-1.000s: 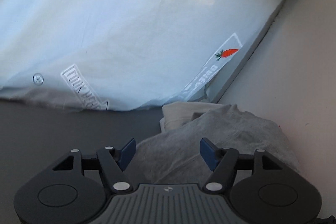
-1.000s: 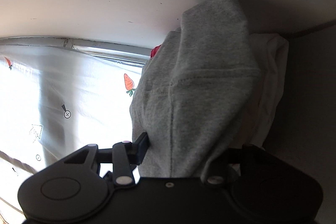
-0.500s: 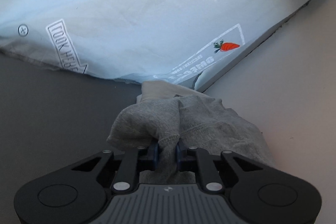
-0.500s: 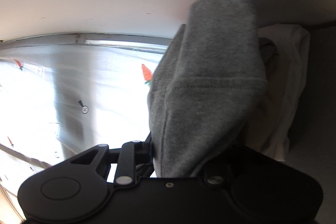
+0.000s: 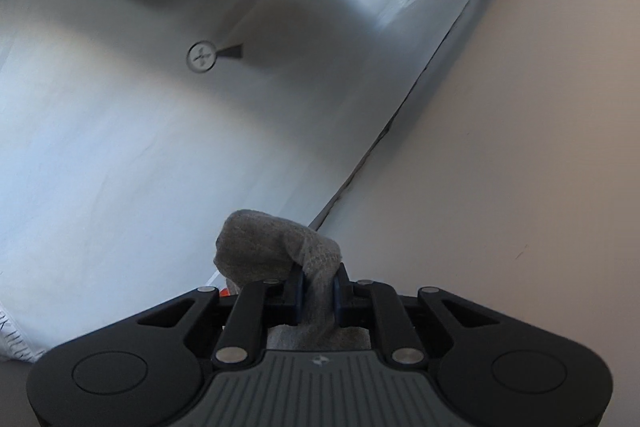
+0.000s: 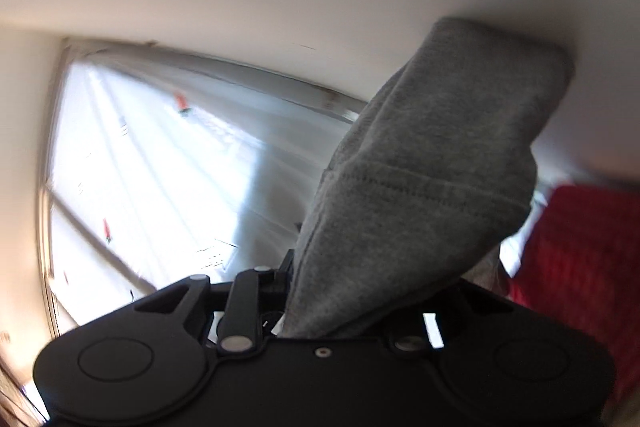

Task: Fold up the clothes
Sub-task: 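Carry the folded hoodie with both grippers onto the stack of folded clothes, then lower the hoodie onto the clothes stack and open both grippers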

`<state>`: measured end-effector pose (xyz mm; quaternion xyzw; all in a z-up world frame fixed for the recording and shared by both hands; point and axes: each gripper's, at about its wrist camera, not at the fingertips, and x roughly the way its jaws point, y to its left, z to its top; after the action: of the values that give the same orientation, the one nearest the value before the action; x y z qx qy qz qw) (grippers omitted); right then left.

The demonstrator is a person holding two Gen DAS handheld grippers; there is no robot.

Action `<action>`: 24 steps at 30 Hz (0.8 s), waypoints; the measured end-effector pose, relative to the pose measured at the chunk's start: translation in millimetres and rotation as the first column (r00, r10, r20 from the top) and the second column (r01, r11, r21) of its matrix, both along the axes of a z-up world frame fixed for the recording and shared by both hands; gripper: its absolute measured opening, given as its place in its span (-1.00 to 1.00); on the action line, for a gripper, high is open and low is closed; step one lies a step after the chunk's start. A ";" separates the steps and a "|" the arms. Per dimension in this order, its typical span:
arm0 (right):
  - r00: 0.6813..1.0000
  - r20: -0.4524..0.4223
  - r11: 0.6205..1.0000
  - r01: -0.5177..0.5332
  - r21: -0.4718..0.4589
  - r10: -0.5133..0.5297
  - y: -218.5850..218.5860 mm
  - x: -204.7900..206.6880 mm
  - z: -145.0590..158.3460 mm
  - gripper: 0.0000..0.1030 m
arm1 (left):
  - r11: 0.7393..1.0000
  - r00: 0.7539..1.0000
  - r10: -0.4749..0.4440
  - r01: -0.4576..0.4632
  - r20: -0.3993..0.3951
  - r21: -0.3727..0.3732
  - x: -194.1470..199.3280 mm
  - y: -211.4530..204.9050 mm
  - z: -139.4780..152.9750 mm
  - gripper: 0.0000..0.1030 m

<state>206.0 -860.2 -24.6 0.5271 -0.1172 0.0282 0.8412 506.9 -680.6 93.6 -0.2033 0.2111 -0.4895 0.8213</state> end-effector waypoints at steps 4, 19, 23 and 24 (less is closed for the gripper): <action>0.996 -0.075 0.997 0.048 0.064 -0.043 -5.8 4.5 -17.1 -0.42 | 0.990 0.997 0.021 -0.011 -0.073 0.138 18.0 -28.7 -21.7 -0.63; 0.824 -0.566 0.908 0.257 0.332 -0.027 -4.8 -9.1 -128.1 0.60 | 0.844 0.974 0.187 -0.094 -0.125 0.528 9.4 -31.1 -134.0 -0.22; 0.765 -0.642 0.948 0.241 0.208 -0.053 3.1 -12.3 -113.0 0.77 | 0.863 0.977 0.201 -0.143 -0.070 0.484 -15.8 1.3 -111.6 0.11; 0.745 -0.663 0.962 0.225 0.153 -0.069 8.0 -11.1 -105.3 0.84 | 0.867 0.977 0.208 -0.160 -0.050 0.471 -25.4 11.9 -105.2 0.19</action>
<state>195.0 -852.3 -129.9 0.5836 0.1390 -0.2369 0.7642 481.5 -668.7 -11.6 -0.0441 0.3423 -0.3334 0.8773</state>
